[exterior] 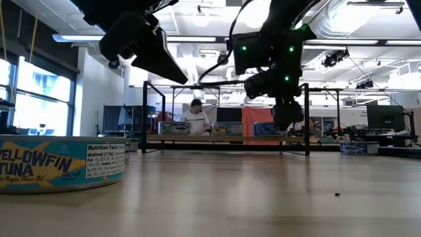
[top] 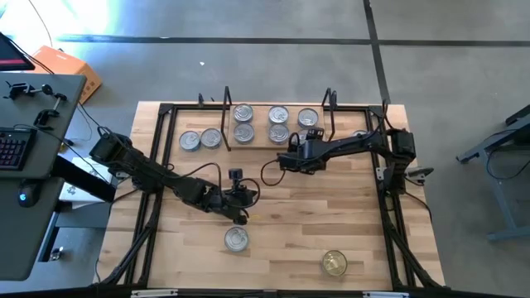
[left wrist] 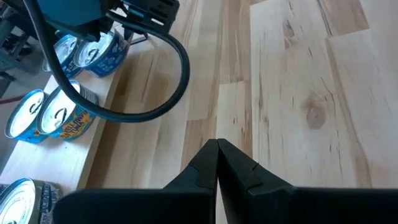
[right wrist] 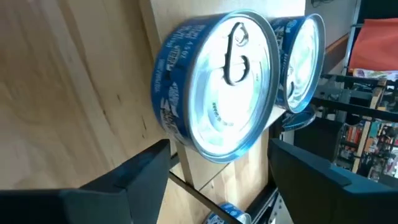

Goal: Stack canned seafood by type on shelf
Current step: Put the blue tuna can on the shelf, then stack the yellow and blue tuna can on top of the other yellow and blue tuna can on the shelf

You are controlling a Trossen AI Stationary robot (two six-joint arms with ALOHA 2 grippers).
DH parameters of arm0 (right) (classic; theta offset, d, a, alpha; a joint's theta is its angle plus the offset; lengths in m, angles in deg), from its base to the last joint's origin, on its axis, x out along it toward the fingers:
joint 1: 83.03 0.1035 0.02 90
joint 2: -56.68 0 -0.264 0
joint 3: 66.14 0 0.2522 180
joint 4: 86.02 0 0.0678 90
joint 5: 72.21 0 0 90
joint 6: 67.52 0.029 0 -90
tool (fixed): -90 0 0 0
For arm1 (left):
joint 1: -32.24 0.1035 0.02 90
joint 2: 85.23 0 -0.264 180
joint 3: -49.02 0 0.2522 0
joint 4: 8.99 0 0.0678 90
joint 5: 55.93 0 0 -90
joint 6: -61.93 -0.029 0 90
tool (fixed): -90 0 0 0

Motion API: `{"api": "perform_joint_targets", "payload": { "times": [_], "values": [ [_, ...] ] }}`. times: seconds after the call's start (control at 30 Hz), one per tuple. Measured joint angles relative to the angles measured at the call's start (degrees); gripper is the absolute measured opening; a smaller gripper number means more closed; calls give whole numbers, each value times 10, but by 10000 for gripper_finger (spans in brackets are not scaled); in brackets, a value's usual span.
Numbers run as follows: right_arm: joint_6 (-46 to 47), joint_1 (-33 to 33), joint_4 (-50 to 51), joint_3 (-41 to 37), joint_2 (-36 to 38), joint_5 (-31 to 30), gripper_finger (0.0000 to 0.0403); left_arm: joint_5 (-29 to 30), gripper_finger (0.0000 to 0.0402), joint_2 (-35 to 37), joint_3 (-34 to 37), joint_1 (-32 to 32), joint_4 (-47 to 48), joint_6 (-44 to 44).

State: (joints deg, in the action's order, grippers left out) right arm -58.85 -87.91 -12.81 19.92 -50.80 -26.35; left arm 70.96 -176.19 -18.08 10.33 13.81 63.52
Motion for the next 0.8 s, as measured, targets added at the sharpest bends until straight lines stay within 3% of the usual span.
{"api": "perform_joint_targets", "payload": {
  "times": [0.53, 0.8],
  "values": [
    [76, -43, 16, 19, 0, 7, 201, -1, 0, 0, 0, 0, 2, 4],
    [103, -18, 53, 19, 25, 7, 197, -1, 0, 0, 0, 0, 3, 4]
  ]
}}
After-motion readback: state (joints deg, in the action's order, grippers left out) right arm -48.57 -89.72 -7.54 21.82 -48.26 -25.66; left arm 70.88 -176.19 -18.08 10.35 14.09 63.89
